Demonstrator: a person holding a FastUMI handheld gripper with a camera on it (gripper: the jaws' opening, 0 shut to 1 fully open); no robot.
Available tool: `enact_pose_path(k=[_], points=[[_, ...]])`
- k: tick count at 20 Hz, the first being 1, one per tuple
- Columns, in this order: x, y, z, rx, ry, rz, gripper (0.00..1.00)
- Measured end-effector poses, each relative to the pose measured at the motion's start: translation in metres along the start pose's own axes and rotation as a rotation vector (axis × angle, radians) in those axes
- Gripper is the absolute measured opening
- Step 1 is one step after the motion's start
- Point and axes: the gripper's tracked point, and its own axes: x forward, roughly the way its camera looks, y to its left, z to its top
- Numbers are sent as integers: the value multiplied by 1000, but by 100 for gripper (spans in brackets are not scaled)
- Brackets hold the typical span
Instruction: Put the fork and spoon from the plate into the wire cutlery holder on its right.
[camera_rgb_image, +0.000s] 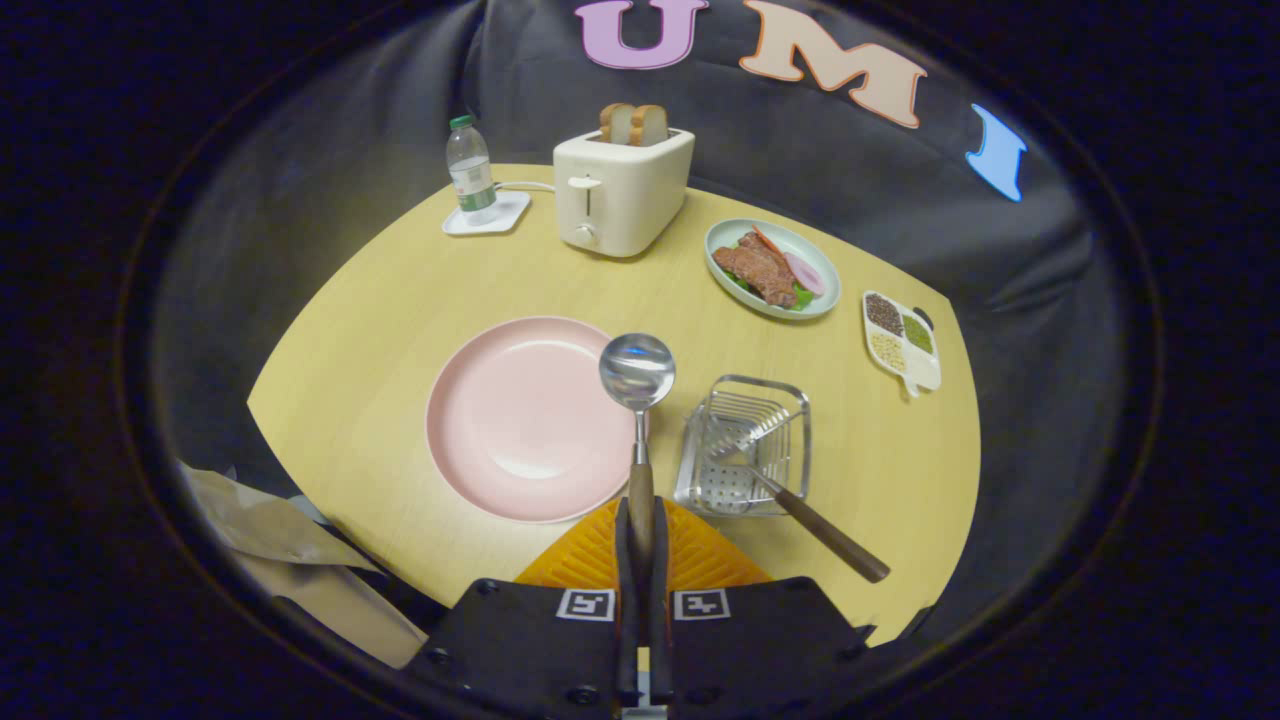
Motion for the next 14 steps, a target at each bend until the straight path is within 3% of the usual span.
enact_pose_path(k=[8,14], points=[[-8,-48,-25,32,134,-12,8],[5,-49,-24,84,188,16,12]])
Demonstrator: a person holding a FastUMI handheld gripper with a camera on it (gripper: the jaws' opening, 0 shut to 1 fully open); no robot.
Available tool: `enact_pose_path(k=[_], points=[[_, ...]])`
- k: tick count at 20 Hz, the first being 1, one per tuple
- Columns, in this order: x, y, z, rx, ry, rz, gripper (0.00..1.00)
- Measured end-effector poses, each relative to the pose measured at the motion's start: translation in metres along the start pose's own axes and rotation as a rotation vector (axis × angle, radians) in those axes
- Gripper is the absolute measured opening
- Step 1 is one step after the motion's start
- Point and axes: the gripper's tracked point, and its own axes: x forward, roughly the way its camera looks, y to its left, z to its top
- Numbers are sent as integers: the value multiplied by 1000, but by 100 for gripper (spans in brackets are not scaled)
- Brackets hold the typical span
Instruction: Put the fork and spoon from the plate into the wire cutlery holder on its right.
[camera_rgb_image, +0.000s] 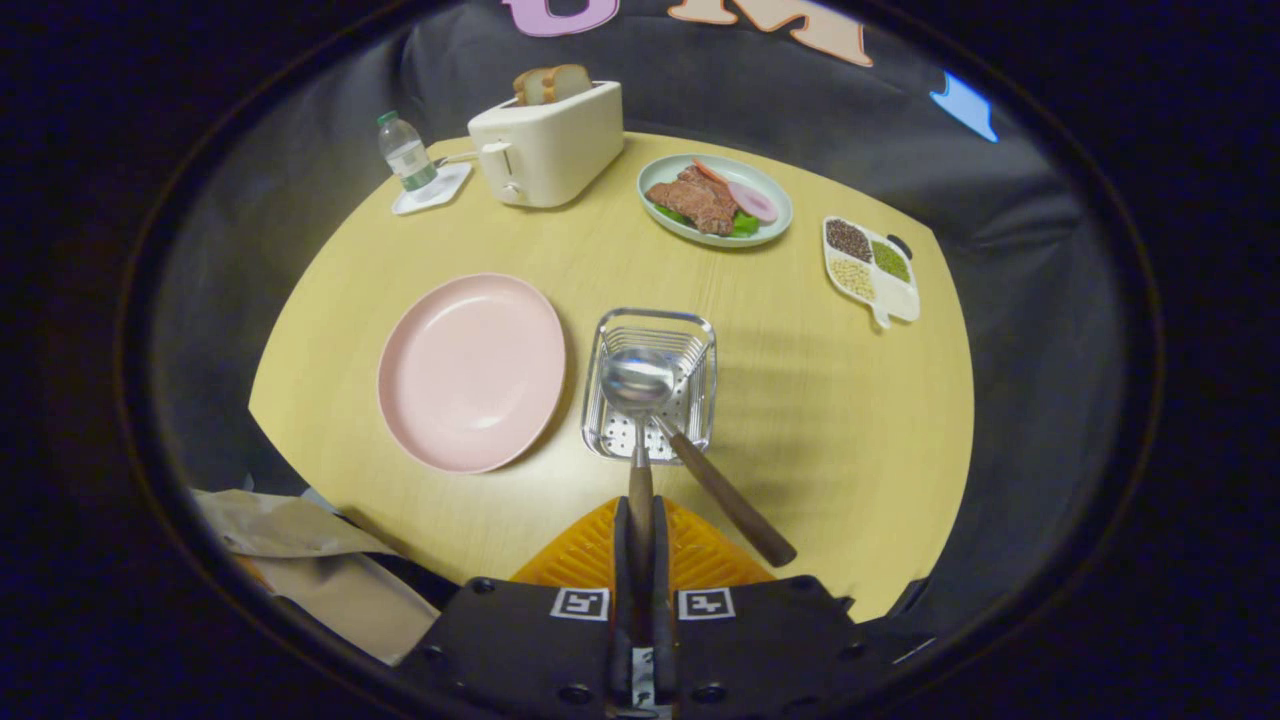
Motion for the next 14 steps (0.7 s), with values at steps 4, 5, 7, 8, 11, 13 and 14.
enact_pose_path(k=[4,5,7,8,11,13,14], points=[[5,1,14,27,-24,5,13],[7,1,14,29,-24,3,13],[9,-3,17,36,-34,-8,14],[10,-5,18,42,-35,-12,14],[12,-8,22,65,-38,-18,14],[12,-9,23,80,-39,-12,14],[12,-10,25,84,-42,-11,14]])
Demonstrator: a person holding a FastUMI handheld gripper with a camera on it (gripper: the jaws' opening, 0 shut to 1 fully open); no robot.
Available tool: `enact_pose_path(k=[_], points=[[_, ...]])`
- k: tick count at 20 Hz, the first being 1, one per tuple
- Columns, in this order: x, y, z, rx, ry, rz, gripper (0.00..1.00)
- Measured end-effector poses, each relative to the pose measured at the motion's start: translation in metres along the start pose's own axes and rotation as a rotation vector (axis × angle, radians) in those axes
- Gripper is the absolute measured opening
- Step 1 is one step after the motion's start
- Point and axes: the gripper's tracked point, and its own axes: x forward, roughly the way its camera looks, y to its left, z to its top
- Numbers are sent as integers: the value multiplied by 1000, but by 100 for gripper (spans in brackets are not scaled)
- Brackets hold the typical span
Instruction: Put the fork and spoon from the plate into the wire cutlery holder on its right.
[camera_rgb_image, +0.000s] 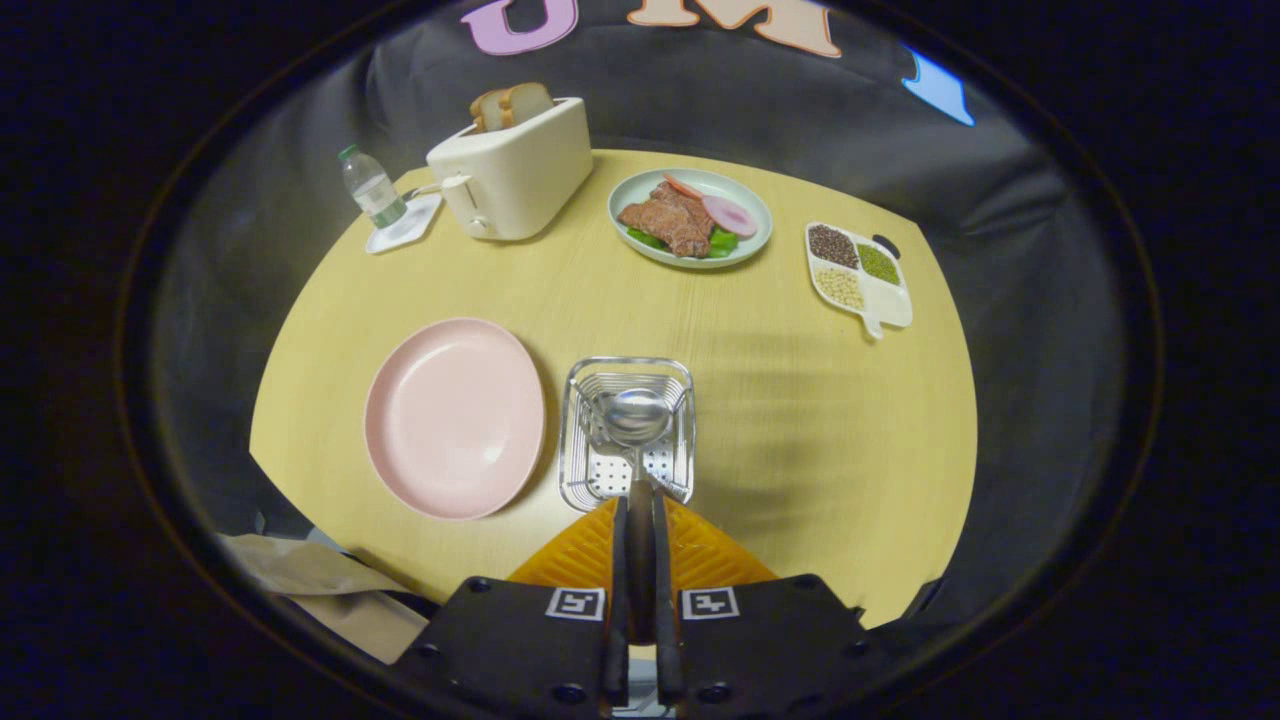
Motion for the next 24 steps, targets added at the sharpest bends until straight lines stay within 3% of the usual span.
enact_pose_path(k=[3,12,24], points=[[-1,0,6,10,-14,1,18],[-17,15,28,23,-148,26,92],[-108,86,97,74,-777,28,97]])
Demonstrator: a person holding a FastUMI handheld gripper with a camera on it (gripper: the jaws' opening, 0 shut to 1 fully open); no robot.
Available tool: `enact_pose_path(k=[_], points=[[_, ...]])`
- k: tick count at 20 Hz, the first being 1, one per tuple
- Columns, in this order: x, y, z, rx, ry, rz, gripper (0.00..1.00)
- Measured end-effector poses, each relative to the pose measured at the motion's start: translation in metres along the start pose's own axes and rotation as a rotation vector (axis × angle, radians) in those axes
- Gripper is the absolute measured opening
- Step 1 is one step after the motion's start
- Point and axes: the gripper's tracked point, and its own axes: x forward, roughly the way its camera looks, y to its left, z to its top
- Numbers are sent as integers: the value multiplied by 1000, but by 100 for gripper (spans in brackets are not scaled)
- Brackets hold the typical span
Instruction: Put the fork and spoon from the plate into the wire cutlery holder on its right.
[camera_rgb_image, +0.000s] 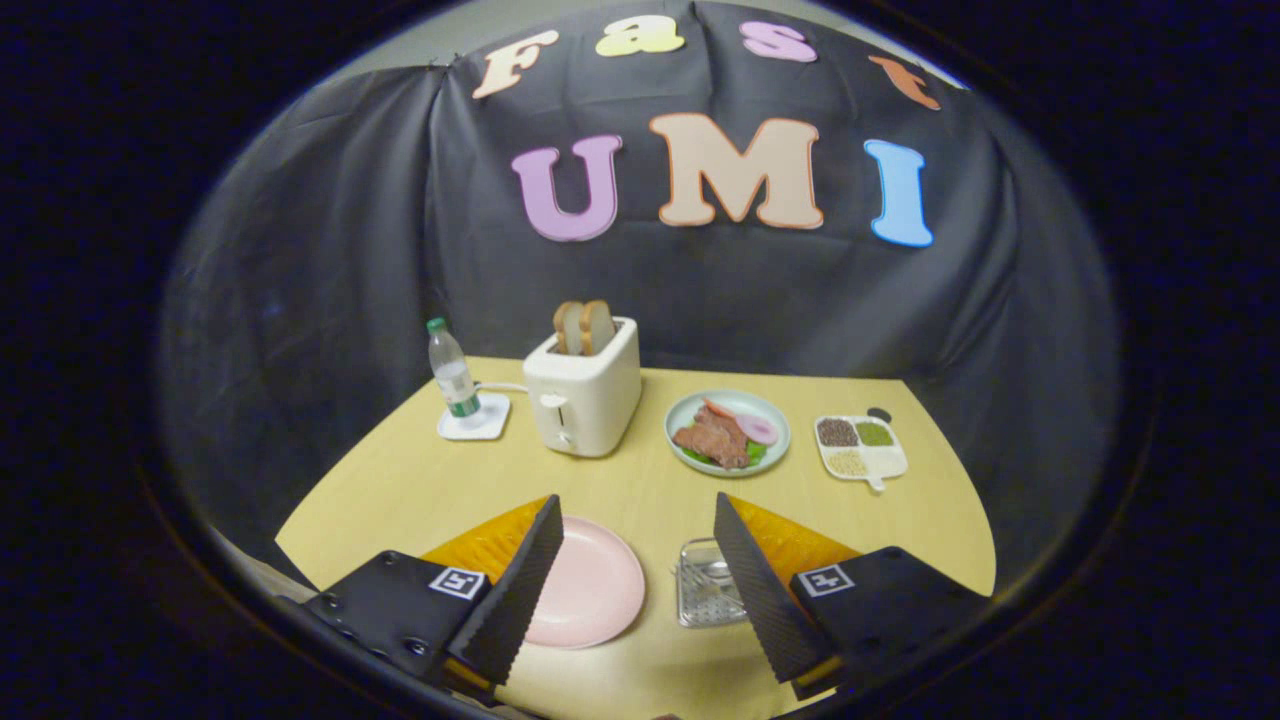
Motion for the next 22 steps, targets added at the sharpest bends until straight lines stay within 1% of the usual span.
enact_pose_path(k=[2,7,10,13,18,22], points=[[-4,9,6,13,-66,-13,97],[-9,23,2,59,-141,-45,97],[-18,32,12,53,-227,-44,97],[-27,34,22,29,-314,-74,97],[-31,36,28,1,-354,-98,97],[-33,36,33,6,-365,-97,97]])
